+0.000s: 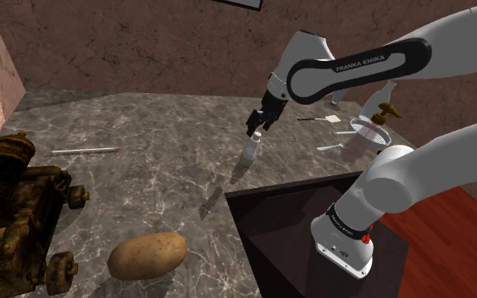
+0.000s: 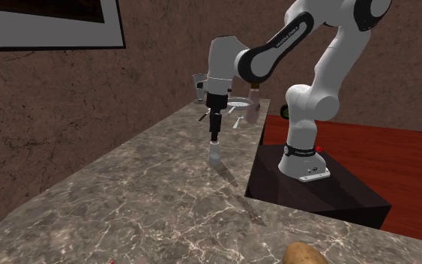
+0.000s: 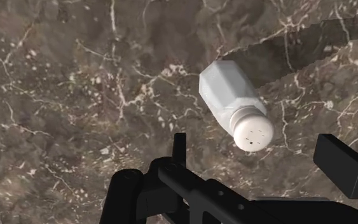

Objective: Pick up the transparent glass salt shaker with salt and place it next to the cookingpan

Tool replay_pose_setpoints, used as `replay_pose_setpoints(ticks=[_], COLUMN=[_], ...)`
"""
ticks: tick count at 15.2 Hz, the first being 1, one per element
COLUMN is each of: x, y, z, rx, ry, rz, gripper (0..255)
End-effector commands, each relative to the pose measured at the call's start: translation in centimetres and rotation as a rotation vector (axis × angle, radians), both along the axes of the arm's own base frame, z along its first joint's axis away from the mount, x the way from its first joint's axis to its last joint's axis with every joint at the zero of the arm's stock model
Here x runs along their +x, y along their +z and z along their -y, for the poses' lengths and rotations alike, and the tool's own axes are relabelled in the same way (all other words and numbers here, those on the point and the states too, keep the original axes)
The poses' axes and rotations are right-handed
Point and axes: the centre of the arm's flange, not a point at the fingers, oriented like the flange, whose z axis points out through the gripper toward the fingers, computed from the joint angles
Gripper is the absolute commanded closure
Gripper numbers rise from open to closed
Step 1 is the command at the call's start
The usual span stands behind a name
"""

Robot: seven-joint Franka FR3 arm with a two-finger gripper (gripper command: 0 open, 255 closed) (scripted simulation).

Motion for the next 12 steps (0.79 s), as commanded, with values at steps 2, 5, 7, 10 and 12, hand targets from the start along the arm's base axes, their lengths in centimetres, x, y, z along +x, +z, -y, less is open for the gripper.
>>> replay_pose_setpoints(ticks=[2, 5, 7, 10, 12], x=[0.22, 0.22, 0.22, 0.22, 0.22], y=[-1.89, -1.9, -1.89, -1.89, -1.9], z=[-0.21, -0.21, -0.21, -0.21, -0.21], rx=[0.0, 0.0, 0.0, 0.0, 0.0], ry=[0.0, 0.0, 0.0, 0.0, 0.0], rz=[0.001, 0.001, 0.001, 0.001, 0.001], gripper=[0, 0, 0, 0, 255])
